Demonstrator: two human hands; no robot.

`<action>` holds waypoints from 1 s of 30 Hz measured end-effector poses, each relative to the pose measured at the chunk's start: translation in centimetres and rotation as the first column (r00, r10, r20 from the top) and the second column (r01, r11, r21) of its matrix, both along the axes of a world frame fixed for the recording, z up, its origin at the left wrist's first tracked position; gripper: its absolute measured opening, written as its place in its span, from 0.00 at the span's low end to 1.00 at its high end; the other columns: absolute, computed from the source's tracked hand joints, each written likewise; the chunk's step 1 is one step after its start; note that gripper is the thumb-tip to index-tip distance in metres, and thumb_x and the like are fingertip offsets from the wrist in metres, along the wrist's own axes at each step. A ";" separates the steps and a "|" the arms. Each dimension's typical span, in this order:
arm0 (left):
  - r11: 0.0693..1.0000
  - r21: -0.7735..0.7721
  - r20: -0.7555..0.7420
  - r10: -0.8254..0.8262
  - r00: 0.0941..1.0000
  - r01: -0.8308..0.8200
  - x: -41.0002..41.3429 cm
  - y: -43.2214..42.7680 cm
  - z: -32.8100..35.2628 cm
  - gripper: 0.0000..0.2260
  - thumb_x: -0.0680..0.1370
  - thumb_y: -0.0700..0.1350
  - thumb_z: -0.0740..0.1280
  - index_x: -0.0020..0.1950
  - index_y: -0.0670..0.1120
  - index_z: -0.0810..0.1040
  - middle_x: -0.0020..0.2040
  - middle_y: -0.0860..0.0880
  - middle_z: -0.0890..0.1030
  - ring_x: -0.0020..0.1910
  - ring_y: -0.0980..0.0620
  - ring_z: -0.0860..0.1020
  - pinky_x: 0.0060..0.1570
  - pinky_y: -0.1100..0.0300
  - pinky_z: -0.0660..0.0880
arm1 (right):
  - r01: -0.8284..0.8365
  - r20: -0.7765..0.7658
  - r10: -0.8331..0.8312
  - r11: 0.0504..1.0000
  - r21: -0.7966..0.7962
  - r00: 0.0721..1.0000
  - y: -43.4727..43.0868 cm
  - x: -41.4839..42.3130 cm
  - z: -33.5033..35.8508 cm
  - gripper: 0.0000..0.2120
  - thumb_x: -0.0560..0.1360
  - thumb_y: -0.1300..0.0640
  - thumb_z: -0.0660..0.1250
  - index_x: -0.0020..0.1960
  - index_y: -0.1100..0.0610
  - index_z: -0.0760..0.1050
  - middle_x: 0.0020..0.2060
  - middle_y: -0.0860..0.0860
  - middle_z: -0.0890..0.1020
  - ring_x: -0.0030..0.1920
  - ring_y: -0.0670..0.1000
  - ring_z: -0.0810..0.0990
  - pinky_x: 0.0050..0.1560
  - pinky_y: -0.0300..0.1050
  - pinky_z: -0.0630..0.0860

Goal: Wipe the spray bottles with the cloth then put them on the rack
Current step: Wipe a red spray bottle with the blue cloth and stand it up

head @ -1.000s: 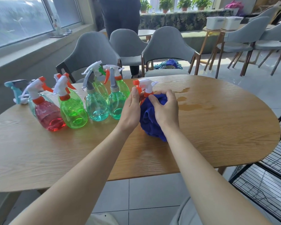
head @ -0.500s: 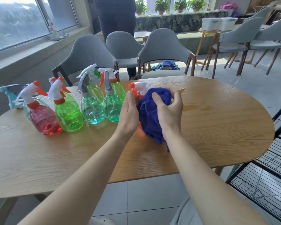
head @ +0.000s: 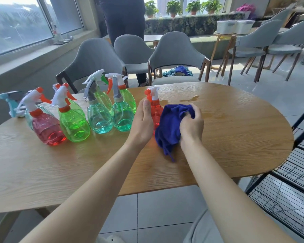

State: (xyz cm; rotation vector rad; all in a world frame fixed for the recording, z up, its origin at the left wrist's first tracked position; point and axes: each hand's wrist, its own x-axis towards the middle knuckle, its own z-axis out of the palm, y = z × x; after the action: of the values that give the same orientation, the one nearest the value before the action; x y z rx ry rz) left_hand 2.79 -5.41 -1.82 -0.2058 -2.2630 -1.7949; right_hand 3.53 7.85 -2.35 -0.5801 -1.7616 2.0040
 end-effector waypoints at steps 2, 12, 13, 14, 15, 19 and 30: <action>1.000 0.004 -0.020 -0.006 1.000 0.007 0.2 0.2 0.2 0.13 0.91 0.55 0.47 0.56 0.67 0.69 0.54 0.64 0.76 0.50 0.78 0.75 0.53 0.78 0.68 | 0.000 -0.016 -0.002 0.992 -0.128 1.000 -0.1 0.0 0.8 0.13 0.82 0.52 0.62 0.58 0.39 0.81 0.59 0.45 0.84 0.60 0.53 0.83 0.63 0.57 0.82; 1.000 0.009 -0.015 -0.008 1.000 0.008 -0.9 -0.2 -0.5 0.21 0.90 0.60 0.48 0.66 0.57 0.79 0.61 0.54 0.82 0.62 0.63 0.80 0.67 0.57 0.75 | -0.098 -0.183 0.253 0.797 0.596 0.950 -2.5 -0.4 1.3 0.21 0.76 0.54 0.78 0.67 0.53 0.79 0.60 0.51 0.77 0.56 0.45 0.77 0.55 0.28 0.74; 1.000 0.016 -0.008 -0.011 1.000 0.011 -0.9 -0.3 -0.4 0.20 0.90 0.59 0.48 0.63 0.57 0.79 0.59 0.54 0.82 0.59 0.65 0.80 0.64 0.60 0.75 | -0.087 -0.191 0.268 0.763 0.640 0.944 -2.5 -0.1 0.9 0.18 0.76 0.56 0.77 0.65 0.55 0.80 0.58 0.51 0.77 0.54 0.46 0.77 0.51 0.26 0.73; 1.000 0.026 0.002 -0.014 1.000 0.014 -1.0 -0.2 -0.4 0.21 0.90 0.59 0.48 0.62 0.55 0.80 0.58 0.52 0.83 0.57 0.61 0.81 0.62 0.59 0.75 | -0.102 -0.182 0.299 0.731 0.675 0.937 -2.6 0.2 0.5 0.15 0.76 0.59 0.76 0.63 0.56 0.80 0.56 0.51 0.78 0.52 0.47 0.77 0.48 0.26 0.72; 0.999 0.037 0.005 -0.013 1.000 0.013 -1.1 -0.2 -0.5 0.23 0.90 0.61 0.49 0.63 0.51 0.80 0.57 0.48 0.84 0.56 0.56 0.82 0.62 0.56 0.77 | -0.115 -0.169 0.330 0.691 0.714 0.929 -2.6 0.4 0.3 0.13 0.76 0.61 0.75 0.60 0.57 0.81 0.54 0.51 0.78 0.51 0.48 0.78 0.47 0.28 0.72; 0.999 0.026 -0.011 -0.030 0.999 0.030 -1.2 -0.5 -0.8 0.24 0.89 0.62 0.50 0.65 0.50 0.80 0.59 0.47 0.84 0.60 0.49 0.82 0.67 0.45 0.77 | -0.077 -0.184 0.275 0.722 0.688 0.944 -2.4 0.2 1.2 0.07 0.77 0.58 0.75 0.54 0.56 0.81 0.50 0.51 0.78 0.44 0.42 0.74 0.45 0.27 0.69; 0.997 0.046 -0.011 -0.067 0.998 0.068 -1.5 -0.7 -1.1 0.19 0.90 0.57 0.51 0.55 0.52 0.79 0.49 0.47 0.82 0.45 0.50 0.79 0.49 0.51 0.77 | -0.099 -0.173 0.290 0.727 0.679 0.941 -2.7 0.1 0.9 0.12 0.78 0.56 0.75 0.61 0.55 0.81 0.53 0.51 0.76 0.47 0.44 0.75 0.46 0.24 0.70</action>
State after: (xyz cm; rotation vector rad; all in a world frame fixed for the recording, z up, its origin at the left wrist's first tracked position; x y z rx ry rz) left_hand 1.27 -6.10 -2.95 -0.2843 -2.2308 -1.8739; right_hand 3.68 5.12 -1.44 0.1200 -2.2352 1.3117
